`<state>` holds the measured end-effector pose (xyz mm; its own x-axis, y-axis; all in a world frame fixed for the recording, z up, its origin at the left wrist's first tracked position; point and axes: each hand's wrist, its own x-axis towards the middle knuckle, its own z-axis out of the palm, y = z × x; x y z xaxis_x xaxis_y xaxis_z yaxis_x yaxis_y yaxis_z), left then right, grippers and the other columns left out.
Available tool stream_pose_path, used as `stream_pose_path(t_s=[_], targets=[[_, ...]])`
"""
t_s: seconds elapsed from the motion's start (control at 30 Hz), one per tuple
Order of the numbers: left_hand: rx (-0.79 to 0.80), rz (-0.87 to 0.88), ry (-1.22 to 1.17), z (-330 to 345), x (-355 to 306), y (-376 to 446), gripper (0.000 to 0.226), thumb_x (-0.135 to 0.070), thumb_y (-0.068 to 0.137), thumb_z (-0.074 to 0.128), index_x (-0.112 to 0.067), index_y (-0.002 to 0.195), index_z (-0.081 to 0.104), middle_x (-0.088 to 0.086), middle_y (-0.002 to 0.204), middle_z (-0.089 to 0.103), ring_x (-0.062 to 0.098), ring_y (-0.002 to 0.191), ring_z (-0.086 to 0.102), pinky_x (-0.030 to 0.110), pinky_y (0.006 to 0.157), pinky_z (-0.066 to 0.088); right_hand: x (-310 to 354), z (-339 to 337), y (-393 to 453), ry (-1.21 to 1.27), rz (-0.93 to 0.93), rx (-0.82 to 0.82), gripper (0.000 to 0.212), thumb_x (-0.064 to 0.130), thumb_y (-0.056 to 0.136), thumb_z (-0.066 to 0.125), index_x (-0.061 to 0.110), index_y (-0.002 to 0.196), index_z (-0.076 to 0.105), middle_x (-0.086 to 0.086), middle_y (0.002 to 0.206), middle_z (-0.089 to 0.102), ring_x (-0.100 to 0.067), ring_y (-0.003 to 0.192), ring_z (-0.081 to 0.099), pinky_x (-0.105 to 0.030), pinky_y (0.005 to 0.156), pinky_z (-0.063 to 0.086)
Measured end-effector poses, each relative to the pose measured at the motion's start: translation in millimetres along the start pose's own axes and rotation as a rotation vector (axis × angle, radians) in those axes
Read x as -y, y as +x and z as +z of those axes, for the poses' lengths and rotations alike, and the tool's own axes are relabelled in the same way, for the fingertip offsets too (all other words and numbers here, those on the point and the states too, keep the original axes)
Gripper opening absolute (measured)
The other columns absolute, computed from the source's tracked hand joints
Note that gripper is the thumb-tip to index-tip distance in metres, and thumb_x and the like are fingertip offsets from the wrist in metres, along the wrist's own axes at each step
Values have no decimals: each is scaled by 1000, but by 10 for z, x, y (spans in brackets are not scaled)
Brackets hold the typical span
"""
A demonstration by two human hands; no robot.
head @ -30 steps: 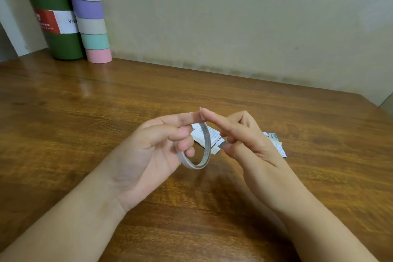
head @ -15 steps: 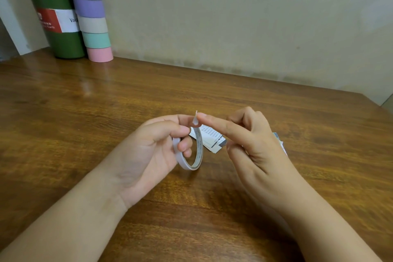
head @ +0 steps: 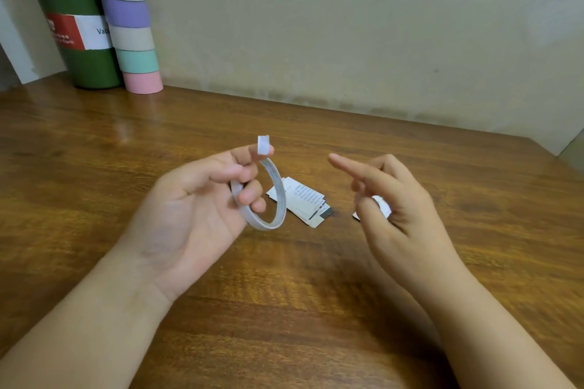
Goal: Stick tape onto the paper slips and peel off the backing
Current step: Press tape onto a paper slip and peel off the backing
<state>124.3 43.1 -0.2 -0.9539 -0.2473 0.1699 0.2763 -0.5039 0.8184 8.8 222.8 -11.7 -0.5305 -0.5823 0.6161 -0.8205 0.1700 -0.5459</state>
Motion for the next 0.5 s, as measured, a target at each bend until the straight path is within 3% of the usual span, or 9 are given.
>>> stream_pose_path(t_s=[0.1, 0.27, 0.4, 0.5], targets=[[-62, 12, 210, 70, 41, -14, 38, -7, 63, 60, -8, 98, 74, -2, 66, 44, 9, 58, 40, 28, 66, 34, 15, 1, 8, -5, 15, -85, 31, 14, 87, 51, 30, 110, 66, 15, 80, 50, -9, 81, 54, -12, 75, 43], [-83, 10, 558, 200, 114, -75, 42, -18, 65, 56, -35, 99, 72, -18, 63, 52, -5, 65, 50, 22, 76, 35, 162, 73, -6, -44, -92, -119, 9, 12, 83, 64, 18, 90, 68, 10, 74, 52, -4, 71, 51, -9, 68, 38], [-18, 45, 782, 208, 188, -84, 43, -22, 69, 57, -45, 103, 68, -17, 71, 39, 4, 70, 43, 13, 74, 38, 169, 99, -12, -70, -109, -145, 4, 14, 82, 67, 16, 85, 68, 9, 74, 53, -3, 69, 50, -12, 64, 40], [26, 78, 901, 212, 236, -95, 44, -22, 70, 57, -43, 107, 67, -17, 74, 37, 2, 69, 42, 8, 71, 37, 141, 116, -12, -109, -95, -158, 3, 17, 81, 66, 17, 83, 69, 16, 74, 49, 0, 68, 50, -12, 62, 41]])
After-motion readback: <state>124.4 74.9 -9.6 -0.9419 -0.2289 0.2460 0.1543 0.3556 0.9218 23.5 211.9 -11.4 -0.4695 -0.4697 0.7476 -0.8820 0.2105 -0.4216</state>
